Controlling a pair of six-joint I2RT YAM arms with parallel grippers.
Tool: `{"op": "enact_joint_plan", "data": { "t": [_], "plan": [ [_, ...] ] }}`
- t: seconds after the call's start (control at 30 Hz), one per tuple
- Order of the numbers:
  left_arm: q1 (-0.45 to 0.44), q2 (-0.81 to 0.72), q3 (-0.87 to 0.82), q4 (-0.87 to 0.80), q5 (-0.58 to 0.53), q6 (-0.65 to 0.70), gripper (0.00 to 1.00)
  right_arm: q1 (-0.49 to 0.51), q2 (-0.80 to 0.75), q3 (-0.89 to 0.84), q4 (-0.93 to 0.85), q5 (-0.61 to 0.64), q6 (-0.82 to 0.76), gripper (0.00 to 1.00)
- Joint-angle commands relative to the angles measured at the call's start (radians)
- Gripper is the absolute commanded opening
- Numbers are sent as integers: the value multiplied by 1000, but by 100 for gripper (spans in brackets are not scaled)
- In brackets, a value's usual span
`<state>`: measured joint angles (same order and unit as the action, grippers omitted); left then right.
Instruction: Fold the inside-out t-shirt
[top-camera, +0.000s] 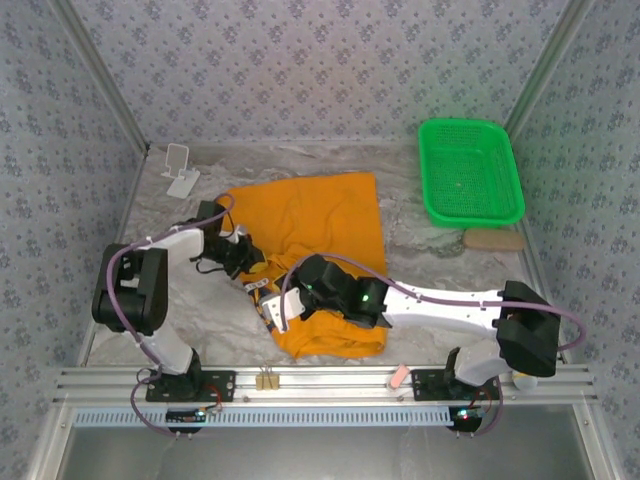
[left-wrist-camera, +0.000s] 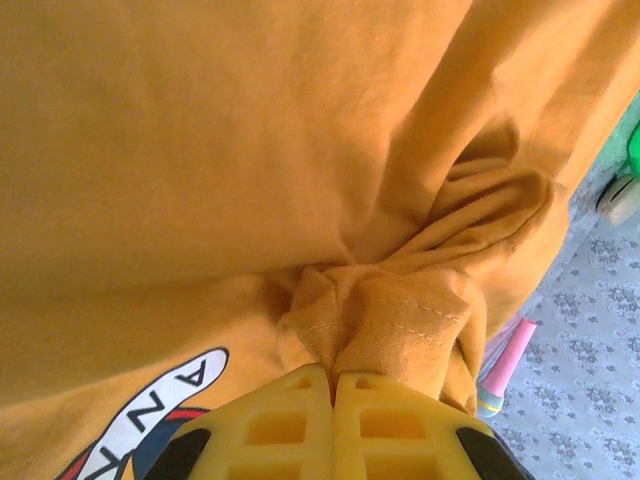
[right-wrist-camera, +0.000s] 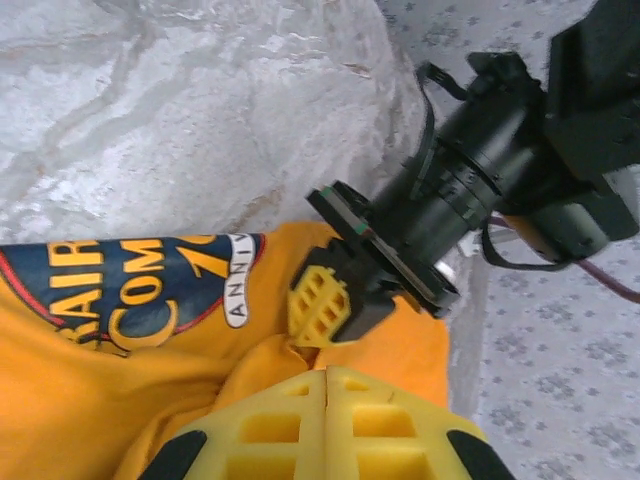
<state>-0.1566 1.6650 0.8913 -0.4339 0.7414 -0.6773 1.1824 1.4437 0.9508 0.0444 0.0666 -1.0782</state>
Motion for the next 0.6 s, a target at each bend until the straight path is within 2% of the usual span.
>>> {"op": "enact_joint_plan", "data": {
  "t": [0.0,0.03,0.07,0.17,0.2,0.27,0.3,0.47,0.57],
  "plan": [
    [0,-21,9,-28,-39,34,0,-84,13,12,-106,-106,178,12],
    [2,-36,-1,-35,-66,41,0,-128,8,-4,-76,-153,229,24],
    [2,-51,-14,-48,-97,45,0,-173,9,-24,-39,-204,269,29],
    [15,-82,-50,-59,-143,44,0,-301,62,-17,0,-357,376,31],
    [21,-91,-60,-56,-142,37,3,-332,93,-3,-8,-399,392,31],
    [23,-104,-66,-62,-147,34,28,-358,149,36,-57,-429,372,32],
    [22,-118,-63,-72,-150,37,34,-361,176,53,-77,-426,350,32],
    [-34,-221,-4,-177,-223,65,45,-383,287,120,-139,-475,319,33],
    [-85,-221,30,-205,-211,49,46,-385,343,150,-141,-503,321,32]
  ]
}}
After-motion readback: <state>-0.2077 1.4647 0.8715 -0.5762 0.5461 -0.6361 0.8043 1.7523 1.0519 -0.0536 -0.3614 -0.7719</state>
